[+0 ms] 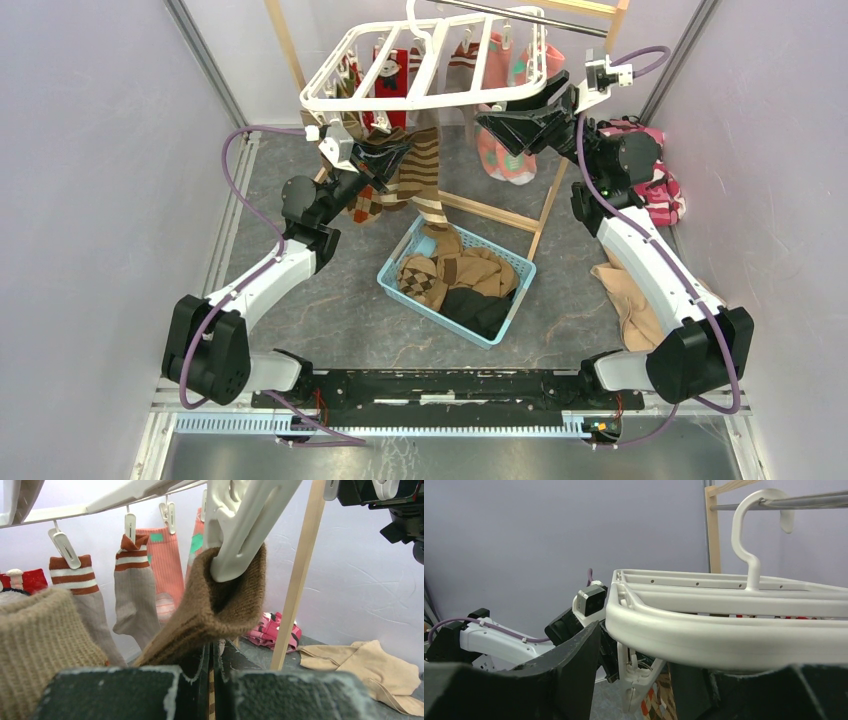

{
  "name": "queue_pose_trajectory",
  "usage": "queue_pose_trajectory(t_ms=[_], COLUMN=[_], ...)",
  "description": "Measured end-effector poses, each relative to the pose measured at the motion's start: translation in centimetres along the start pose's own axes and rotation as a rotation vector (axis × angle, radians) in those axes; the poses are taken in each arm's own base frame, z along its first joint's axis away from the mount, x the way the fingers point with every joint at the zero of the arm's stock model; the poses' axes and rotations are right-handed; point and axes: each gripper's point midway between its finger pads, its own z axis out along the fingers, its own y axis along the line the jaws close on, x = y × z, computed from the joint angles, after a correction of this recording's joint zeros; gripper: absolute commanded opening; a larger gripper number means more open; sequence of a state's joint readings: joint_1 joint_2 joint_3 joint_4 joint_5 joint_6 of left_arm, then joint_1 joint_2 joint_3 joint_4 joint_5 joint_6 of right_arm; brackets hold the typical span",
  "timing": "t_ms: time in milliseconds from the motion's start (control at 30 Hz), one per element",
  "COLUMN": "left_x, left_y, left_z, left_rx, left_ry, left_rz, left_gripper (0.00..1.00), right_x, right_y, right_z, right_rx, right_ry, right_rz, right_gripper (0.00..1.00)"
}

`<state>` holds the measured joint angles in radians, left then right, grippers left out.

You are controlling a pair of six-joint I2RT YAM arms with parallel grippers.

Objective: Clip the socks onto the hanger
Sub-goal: Open the clamp at the hanger.

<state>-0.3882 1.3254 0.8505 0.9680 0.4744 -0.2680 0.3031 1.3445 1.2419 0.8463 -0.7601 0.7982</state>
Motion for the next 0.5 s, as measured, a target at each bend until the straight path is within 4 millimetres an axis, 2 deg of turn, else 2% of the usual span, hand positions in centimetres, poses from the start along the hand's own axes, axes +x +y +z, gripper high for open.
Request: queue_pose_trajectory(t_ms=[500], left_x=[-0.03], left_y=[-0.01], left_z=[0.0], left_rx=[0.0], left_ry=[-0.001], left_rz=[0.0], left_gripper=[0.02], right_x=[-0.56], right_y=[0.12], right_z=[-0.17], right_rx=[-0.006], right_ry=[-0.013], right_rz=[0.003], right_gripper=[0.44])
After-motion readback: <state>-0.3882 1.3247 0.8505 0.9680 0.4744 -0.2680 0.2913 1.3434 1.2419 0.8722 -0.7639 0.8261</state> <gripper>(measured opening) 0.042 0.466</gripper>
